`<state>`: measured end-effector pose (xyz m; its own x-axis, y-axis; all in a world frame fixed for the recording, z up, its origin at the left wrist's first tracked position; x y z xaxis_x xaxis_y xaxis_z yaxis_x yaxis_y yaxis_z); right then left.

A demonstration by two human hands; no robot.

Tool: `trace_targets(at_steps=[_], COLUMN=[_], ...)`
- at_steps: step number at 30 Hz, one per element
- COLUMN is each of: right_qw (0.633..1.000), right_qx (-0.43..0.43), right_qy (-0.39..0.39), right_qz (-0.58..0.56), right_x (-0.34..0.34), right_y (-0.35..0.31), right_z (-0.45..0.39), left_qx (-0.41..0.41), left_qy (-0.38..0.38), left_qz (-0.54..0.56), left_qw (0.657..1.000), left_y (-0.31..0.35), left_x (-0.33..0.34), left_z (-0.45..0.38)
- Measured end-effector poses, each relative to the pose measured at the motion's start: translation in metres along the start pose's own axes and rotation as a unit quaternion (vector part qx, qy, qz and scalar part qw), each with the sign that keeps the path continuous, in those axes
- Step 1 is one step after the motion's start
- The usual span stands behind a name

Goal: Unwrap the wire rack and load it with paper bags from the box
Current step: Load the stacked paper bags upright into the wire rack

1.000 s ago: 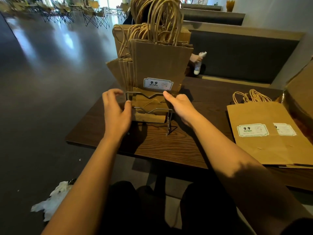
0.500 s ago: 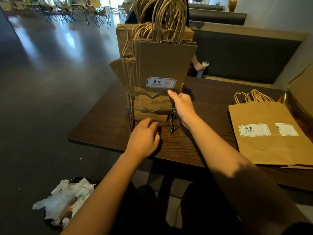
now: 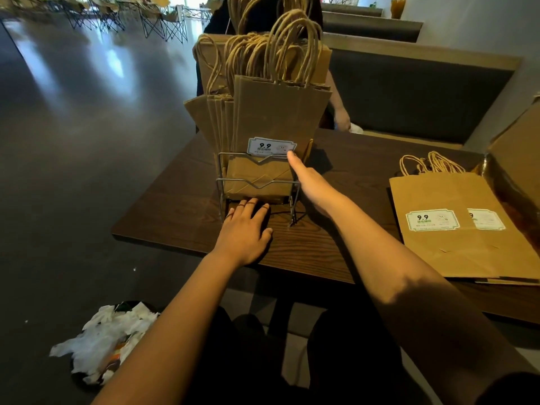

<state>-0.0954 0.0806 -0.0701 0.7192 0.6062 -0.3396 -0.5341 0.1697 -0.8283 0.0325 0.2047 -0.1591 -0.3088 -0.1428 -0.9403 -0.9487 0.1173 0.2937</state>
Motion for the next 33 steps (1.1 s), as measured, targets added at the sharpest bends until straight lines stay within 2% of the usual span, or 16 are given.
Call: trace_targets(at_steps=[2, 4, 6, 9, 13, 15, 21, 26, 30, 33], right_qw=[1.0, 1.0, 0.999, 0.989, 0.979, 0.977, 0.986, 0.965, 0.944, 0.941], right_qx=[0.003, -0.005, -0.021, -0.069, -0.095, -0.1, -0.108, -0.118, -0.129, -0.122], right_qy=[-0.021, -0.013, 0.041, 0.132, 0.176, 0.179, 0.085, 0.201, 0.219, 0.213], right_qz=[0.017, 0.022, 0.009, -0.008, 0.044, 0.057, 0.098, 0.115, 0.21, 0.234], right_x=[-0.001, -0.002, -0.004, -0.005, -0.012, -0.011, -0.007, 0.0, 0.003, 0.002], right_y=[-0.001, 0.002, 0.004, 0.008, 0.007, 0.007, 0.032, 0.04, 0.035, 0.034], right_z=[-0.001, -0.004, -0.005, -0.009, -0.001, -0.005, -0.027, -0.036, -0.034, -0.034], left_qx=[0.005, -0.001, -0.017, -0.024, -0.033, -0.058, -0.101, -0.107, -0.133, -0.152], left_qy=[0.02, 0.081, 0.137, 0.159, 0.203, 0.199, 0.186, 0.177, 0.14, 0.122], left_qz=[0.031, 0.043, 0.047, 0.049, 0.062, 0.08, 0.146, 0.156, 0.183, 0.198], left_qw=[0.999, 0.996, 0.989, 0.986, 0.977, 0.975, 0.966, 0.966, 0.964, 0.961], left_y=[0.001, 0.003, 0.006, 0.011, 0.02, 0.023, 0.016, 0.014, 0.009, 0.008], left_x=[-0.008, -0.019, -0.029, -0.034, -0.033, -0.033, -0.025, -0.026, -0.018, -0.014], left_z=[0.005, 0.01, 0.014, 0.015, 0.011, 0.006, 0.001, 0.003, 0.003, 0.004])
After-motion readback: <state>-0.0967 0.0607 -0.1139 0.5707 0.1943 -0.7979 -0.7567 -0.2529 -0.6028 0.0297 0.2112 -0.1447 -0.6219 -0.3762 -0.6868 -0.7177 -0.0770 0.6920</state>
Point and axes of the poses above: each hand's wrist, its own z-axis away from the middle knuckle, its own x-axis out of the palm, y = z × x, the point moved 2 cm from there along -z, towards the middle knuckle, and after that the axes turned 14 degrees about x, right-handed, at the moved point
